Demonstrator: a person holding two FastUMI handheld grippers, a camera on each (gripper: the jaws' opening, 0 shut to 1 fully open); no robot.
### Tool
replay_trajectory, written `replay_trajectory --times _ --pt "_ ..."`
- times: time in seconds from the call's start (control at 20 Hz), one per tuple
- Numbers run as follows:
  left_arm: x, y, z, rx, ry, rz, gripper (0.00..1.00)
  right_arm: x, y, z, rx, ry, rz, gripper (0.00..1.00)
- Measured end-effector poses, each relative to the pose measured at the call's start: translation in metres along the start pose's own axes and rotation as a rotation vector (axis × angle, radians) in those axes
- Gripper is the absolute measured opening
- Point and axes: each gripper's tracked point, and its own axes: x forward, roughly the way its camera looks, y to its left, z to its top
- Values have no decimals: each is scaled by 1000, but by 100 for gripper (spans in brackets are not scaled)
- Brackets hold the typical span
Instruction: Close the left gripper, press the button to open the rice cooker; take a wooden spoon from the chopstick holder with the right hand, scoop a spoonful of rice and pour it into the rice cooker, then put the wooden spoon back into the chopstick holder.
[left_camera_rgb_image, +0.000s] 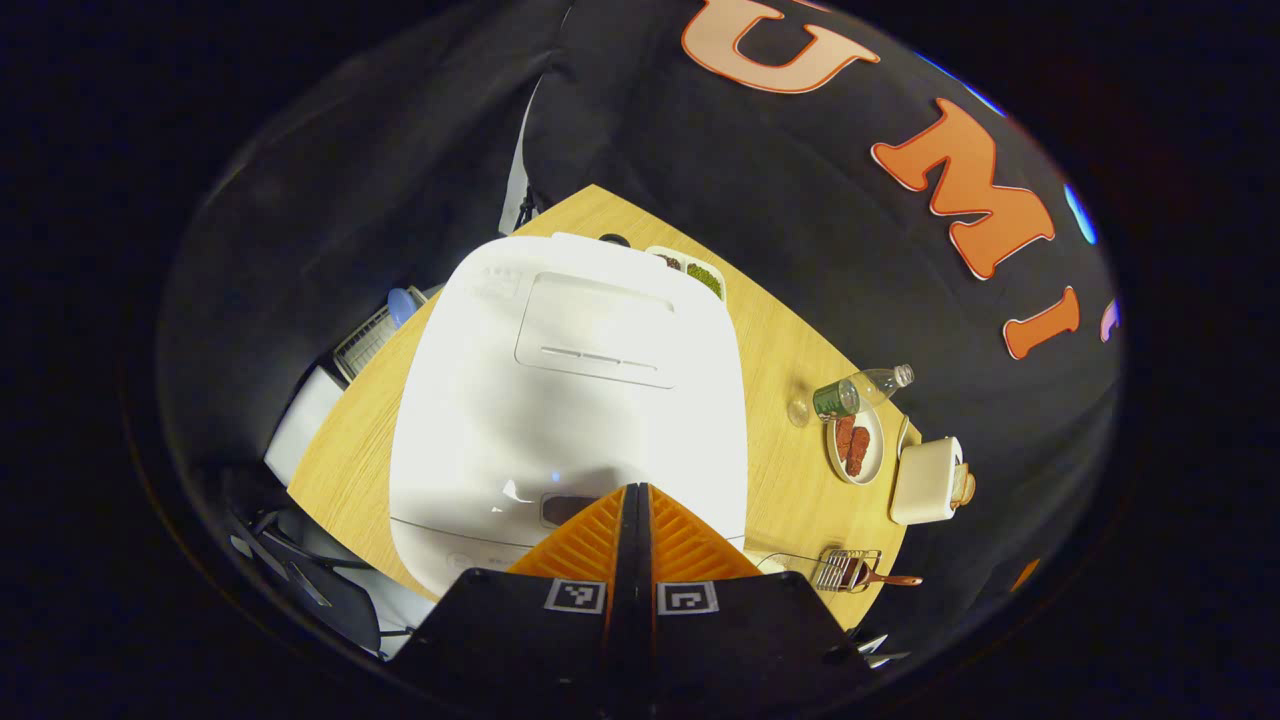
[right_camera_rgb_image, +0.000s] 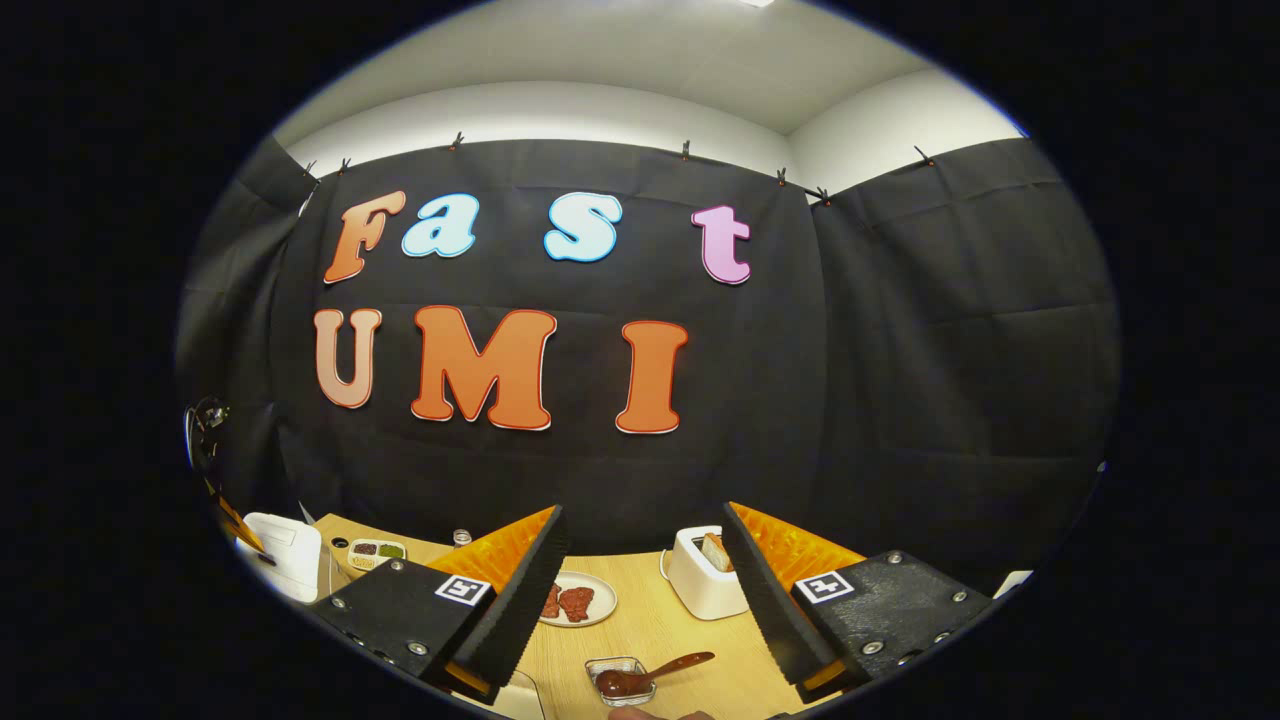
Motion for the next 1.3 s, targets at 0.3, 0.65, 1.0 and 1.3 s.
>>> replay_trajectory --times 0.3,0.65,1.0,1.3 --pt "17 9 -9 -8 17 12 6 3 3 -15 3 36 -1 95" --pt "-36 -12 34 139 -268 -8 6 17 -2 -58 23 146 16 95" --pt "-110 -44 73 266 -582 39 5 27 -13 -131 84 341 27 95" --pt "-154 -60 68 335 -730 63 6 32 -24 -173 106 435 40 96"
